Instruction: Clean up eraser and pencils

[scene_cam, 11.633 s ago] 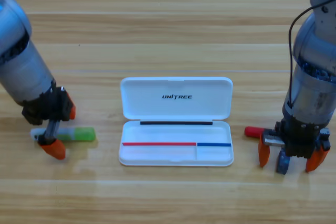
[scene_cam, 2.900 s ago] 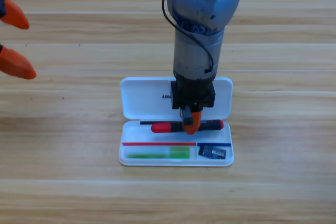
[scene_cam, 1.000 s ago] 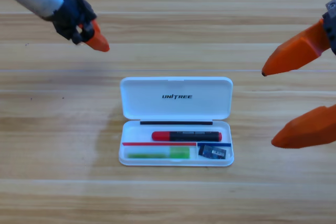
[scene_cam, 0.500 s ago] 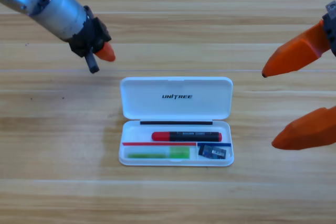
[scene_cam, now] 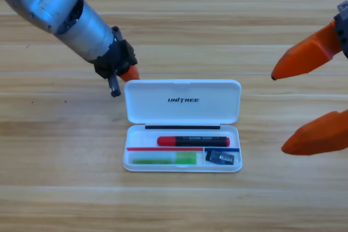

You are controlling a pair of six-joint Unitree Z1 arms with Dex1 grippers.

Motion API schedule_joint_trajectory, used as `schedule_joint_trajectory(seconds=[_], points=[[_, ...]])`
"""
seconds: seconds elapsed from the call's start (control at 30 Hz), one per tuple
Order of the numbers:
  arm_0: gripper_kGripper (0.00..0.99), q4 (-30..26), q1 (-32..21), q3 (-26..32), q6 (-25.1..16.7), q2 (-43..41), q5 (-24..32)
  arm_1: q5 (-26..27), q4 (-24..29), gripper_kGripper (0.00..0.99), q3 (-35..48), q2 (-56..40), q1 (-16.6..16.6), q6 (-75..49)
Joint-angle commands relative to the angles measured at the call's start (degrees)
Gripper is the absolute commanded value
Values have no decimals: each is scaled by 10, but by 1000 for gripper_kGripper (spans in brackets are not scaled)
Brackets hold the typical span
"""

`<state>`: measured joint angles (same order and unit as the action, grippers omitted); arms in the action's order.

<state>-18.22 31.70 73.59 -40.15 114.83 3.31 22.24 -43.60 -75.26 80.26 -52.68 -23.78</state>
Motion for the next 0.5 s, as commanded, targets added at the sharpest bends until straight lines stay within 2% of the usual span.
schedule_joint_trajectory(seconds=[0.03, 0.37, 0.5], points=[[0, -13, 15, -7, -10, 20, 22, 10, 16, 945, 17, -22, 14, 0], [0, -24, 15, -4, -19, 7, 33, 10, 16, 945, 14, -19, 14, 0], [0, -39, 15, 0, -19, -8, 53, 10, 16, 945, 13, -19, 14, 1]])
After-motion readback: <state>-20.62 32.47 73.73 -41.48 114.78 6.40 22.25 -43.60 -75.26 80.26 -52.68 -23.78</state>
